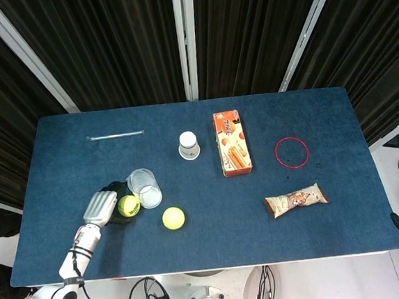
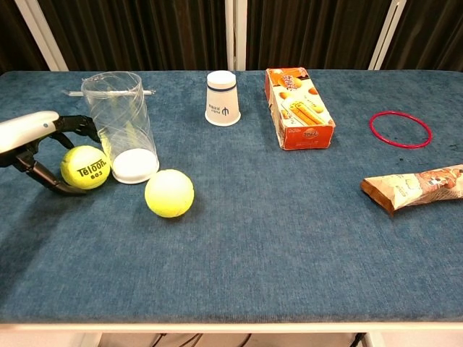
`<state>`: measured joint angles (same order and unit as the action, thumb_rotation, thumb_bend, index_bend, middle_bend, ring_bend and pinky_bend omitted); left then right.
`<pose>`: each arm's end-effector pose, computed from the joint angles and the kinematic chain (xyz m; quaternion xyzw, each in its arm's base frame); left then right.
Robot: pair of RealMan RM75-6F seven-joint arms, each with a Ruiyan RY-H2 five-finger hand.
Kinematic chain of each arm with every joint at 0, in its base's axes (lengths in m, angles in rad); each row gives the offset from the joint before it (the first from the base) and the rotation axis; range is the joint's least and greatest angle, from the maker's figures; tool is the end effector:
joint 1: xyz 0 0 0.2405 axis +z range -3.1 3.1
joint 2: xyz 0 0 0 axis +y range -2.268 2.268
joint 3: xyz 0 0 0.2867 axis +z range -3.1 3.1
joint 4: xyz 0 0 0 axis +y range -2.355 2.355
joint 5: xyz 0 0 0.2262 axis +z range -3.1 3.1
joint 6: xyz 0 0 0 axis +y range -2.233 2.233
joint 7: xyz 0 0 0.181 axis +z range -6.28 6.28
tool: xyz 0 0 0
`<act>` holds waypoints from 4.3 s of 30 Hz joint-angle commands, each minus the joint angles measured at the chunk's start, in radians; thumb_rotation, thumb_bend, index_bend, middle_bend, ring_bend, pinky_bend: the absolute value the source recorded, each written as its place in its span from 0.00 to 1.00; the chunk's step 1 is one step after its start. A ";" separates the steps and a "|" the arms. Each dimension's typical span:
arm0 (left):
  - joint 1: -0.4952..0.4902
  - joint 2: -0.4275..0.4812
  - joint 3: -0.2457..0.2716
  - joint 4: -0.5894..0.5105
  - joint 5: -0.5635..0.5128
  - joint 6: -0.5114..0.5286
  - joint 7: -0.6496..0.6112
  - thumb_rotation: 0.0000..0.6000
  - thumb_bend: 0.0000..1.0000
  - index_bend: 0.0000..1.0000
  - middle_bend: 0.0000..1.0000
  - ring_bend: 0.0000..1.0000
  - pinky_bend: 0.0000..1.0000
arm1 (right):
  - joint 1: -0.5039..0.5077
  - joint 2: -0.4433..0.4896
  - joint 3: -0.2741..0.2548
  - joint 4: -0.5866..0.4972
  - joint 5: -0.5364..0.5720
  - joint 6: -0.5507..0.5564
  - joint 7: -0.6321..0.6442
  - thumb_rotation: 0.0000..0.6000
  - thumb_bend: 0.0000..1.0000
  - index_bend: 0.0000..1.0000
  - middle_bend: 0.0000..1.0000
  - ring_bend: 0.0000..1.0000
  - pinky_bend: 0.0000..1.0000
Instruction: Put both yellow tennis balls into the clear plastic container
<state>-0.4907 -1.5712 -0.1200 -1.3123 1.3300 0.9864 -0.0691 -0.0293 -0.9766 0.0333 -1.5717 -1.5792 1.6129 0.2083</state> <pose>-0.2711 0.3514 -0.0459 -0.6667 -0.4966 -0.3837 0.4021 -0.3604 -0.1775 0.2240 0.5733 -0.3775 0.4119 0.5993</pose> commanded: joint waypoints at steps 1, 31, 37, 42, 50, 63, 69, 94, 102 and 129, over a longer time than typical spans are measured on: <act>-0.003 -0.007 0.001 0.008 -0.005 0.000 0.005 1.00 0.05 0.24 0.31 0.20 0.30 | 0.001 -0.002 -0.001 0.002 -0.002 -0.003 0.003 1.00 0.24 0.00 0.00 0.00 0.00; 0.087 0.158 -0.002 -0.137 -0.014 0.193 0.061 1.00 0.14 0.54 0.51 0.38 0.42 | 0.003 0.002 0.000 0.001 -0.015 0.004 0.014 1.00 0.25 0.00 0.00 0.00 0.00; 0.115 0.271 -0.037 -0.250 -0.002 0.270 0.068 1.00 0.15 0.55 0.52 0.39 0.44 | 0.010 0.004 -0.001 -0.017 -0.034 0.005 -0.003 1.00 0.25 0.00 0.00 0.00 0.00; 0.088 0.333 -0.079 -0.376 0.009 0.270 0.077 1.00 0.15 0.55 0.52 0.39 0.44 | 0.013 0.012 0.001 -0.038 -0.046 0.014 -0.014 1.00 0.24 0.00 0.00 0.00 0.00; -0.015 0.317 -0.140 -0.457 -0.026 0.195 0.158 1.00 0.15 0.55 0.51 0.39 0.45 | 0.006 0.012 -0.001 -0.030 -0.037 0.019 0.000 1.00 0.25 0.00 0.00 0.00 0.00; -0.101 0.241 -0.147 -0.456 -0.096 0.143 0.265 1.00 0.15 0.51 0.50 0.38 0.44 | 0.007 0.006 0.010 0.008 -0.003 0.007 0.041 1.00 0.25 0.00 0.00 0.00 0.00; -0.110 0.243 -0.142 -0.450 -0.112 0.134 0.260 1.00 0.10 0.27 0.38 0.31 0.43 | 0.010 0.002 0.011 0.019 0.003 -0.002 0.051 1.00 0.24 0.00 0.00 0.00 0.00; 0.095 0.325 0.060 -0.514 0.240 0.431 0.182 1.00 0.04 0.22 0.23 0.17 0.34 | 0.012 -0.012 0.005 0.024 -0.006 -0.009 0.044 1.00 0.25 0.00 0.00 0.00 0.00; 0.193 0.308 0.170 -0.399 0.356 0.515 0.143 1.00 0.05 0.23 0.26 0.17 0.34 | 0.012 -0.013 -0.001 0.022 -0.024 -0.002 0.037 1.00 0.24 0.00 0.00 0.00 0.00; -0.082 -0.024 0.118 -0.082 0.564 0.146 0.424 1.00 0.23 0.21 0.24 0.18 0.32 | -0.012 -0.027 -0.010 0.080 -0.004 0.010 0.099 1.00 0.24 0.00 0.00 0.00 0.00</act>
<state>-0.5553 -1.5786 0.0070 -1.4120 1.9130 1.1595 0.3337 -0.0417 -1.0031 0.0233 -1.4926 -1.5842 1.6235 0.3069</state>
